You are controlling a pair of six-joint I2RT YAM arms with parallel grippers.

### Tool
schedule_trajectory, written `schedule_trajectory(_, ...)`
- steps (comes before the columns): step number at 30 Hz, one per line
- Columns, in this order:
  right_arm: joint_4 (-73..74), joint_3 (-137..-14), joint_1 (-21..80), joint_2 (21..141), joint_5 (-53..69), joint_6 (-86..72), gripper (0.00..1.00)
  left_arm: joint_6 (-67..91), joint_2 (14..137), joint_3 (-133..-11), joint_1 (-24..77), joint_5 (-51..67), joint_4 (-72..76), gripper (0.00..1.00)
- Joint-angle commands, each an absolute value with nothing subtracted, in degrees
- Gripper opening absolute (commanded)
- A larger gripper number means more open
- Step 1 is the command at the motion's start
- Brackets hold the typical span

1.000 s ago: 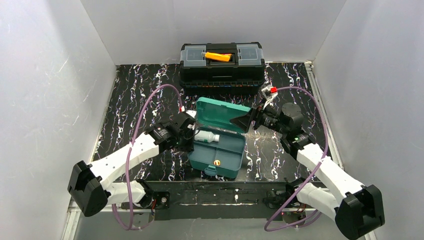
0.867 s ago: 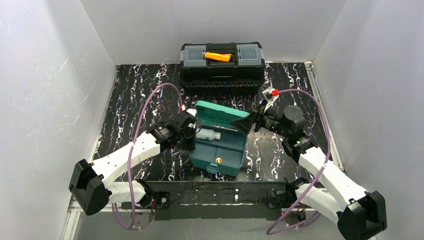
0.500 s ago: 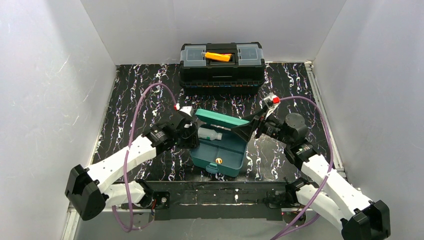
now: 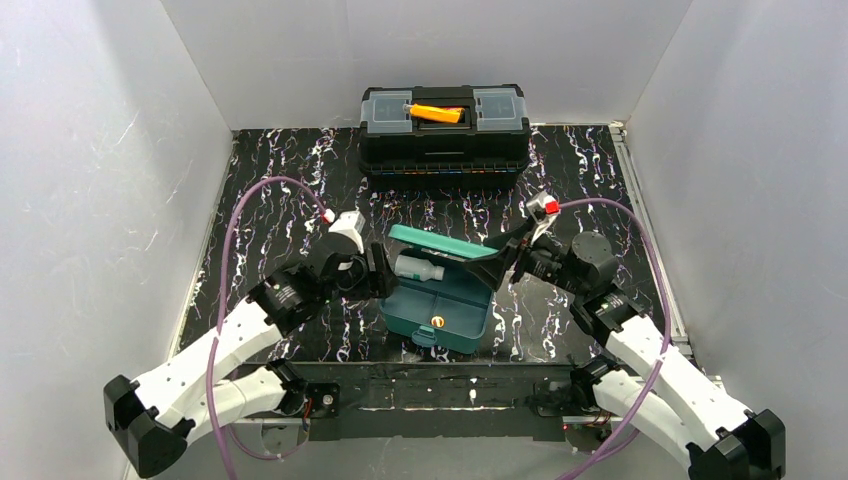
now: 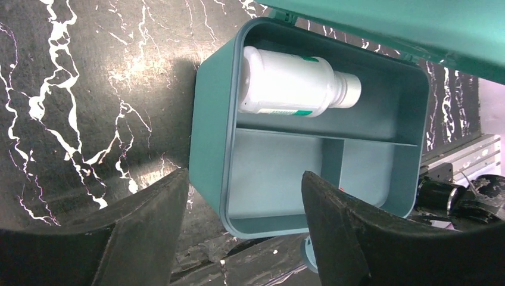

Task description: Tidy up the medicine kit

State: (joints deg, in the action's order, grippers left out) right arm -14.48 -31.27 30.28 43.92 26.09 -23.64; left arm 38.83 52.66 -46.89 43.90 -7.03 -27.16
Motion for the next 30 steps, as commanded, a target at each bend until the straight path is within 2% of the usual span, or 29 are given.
schedule_trajectory(1,-12.0,-32.5,32.7,42.1,24.6,-20.8,0.96,39.8,48.3,-45.7,43.6,-8.1,-29.3,0.69)
schedule_trajectory(18,-3.2,-33.0,43.3,32.3,16.0,-20.6,0.98,40.3,33.0,-48.6,43.6,-10.9,-44.4,0.79)
schedule_trajectory(24,4.3,-36.1,44.5,32.7,16.3,-21.9,0.98,36.1,36.8,-53.6,43.6,-9.7,-43.1,0.82)
schedule_trajectory(30,6.0,-35.2,48.1,35.0,15.9,-24.3,0.97,31.1,45.8,-59.5,43.6,-7.9,-39.1,0.85)
